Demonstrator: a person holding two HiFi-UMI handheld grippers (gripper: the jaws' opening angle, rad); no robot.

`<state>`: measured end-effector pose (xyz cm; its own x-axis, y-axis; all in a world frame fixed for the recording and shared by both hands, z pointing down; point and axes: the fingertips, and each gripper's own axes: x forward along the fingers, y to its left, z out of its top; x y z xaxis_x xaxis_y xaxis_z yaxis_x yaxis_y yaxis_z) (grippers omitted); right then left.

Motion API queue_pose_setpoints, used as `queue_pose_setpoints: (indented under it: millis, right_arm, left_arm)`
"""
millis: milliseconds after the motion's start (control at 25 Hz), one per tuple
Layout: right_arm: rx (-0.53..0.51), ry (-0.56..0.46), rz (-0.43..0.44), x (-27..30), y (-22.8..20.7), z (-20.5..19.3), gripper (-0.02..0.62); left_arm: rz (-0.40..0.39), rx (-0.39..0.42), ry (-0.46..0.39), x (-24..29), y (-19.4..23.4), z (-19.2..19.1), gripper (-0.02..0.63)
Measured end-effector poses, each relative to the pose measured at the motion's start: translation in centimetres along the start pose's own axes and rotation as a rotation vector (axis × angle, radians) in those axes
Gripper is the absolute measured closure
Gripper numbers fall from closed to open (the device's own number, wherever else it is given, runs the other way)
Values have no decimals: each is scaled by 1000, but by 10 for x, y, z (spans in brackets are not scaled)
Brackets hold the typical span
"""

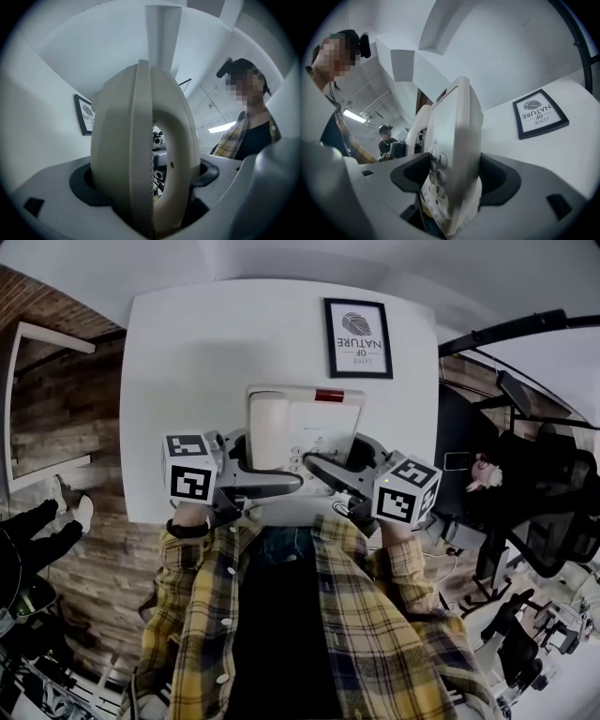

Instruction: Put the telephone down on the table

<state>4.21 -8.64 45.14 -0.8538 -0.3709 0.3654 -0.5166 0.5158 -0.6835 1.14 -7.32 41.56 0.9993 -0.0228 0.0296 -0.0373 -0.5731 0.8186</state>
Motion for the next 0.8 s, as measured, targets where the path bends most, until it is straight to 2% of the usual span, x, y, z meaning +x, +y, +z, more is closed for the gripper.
queue_pose_setpoints:
  millis: [360, 800]
  right_arm:
    - [34, 50, -14, 13, -19, -14, 301]
    - [120, 88, -41, 24, -41, -37, 301]
  left_arm:
    - [10, -84, -50, -2, 26, -10, 166]
    - [60, -165, -35, 0, 56, -29, 146]
